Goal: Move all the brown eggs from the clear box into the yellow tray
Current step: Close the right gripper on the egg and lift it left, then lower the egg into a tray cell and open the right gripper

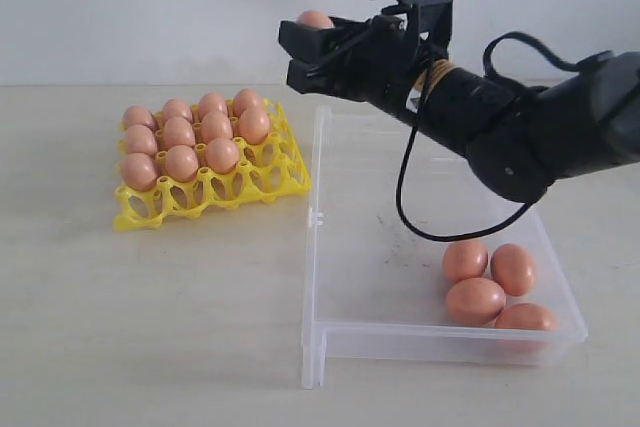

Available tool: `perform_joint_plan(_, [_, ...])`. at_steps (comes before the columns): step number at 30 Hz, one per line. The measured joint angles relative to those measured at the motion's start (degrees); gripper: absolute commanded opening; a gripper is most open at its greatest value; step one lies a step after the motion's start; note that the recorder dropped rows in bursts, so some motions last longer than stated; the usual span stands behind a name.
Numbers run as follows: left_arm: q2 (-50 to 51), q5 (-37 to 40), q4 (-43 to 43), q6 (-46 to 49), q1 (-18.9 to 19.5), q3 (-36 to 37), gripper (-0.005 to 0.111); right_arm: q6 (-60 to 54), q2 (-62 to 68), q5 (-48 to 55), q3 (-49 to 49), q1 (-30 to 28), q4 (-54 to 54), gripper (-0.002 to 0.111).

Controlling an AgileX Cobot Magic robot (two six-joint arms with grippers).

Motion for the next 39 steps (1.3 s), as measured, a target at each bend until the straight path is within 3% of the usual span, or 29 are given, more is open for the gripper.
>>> perform_joint_plan(7, [0.0,0.0,0.0,0.0,0.0,0.0,0.004,9.9,12.9,-1.2,-10.7,0.0,-12.3,0.000])
perform_joint_plan(17, [0.0,0.0,0.0,0.0,0.0,0.0,0.004,18.6,22.1,7.2,-22.4,0.0,-16.9,0.000])
perform_joint_plan(39, [0.0,0.0,0.0,0.0,0.0,0.0,0.004,21.7,26.8,17.3,-30.5,2.5,-19.6,0.000])
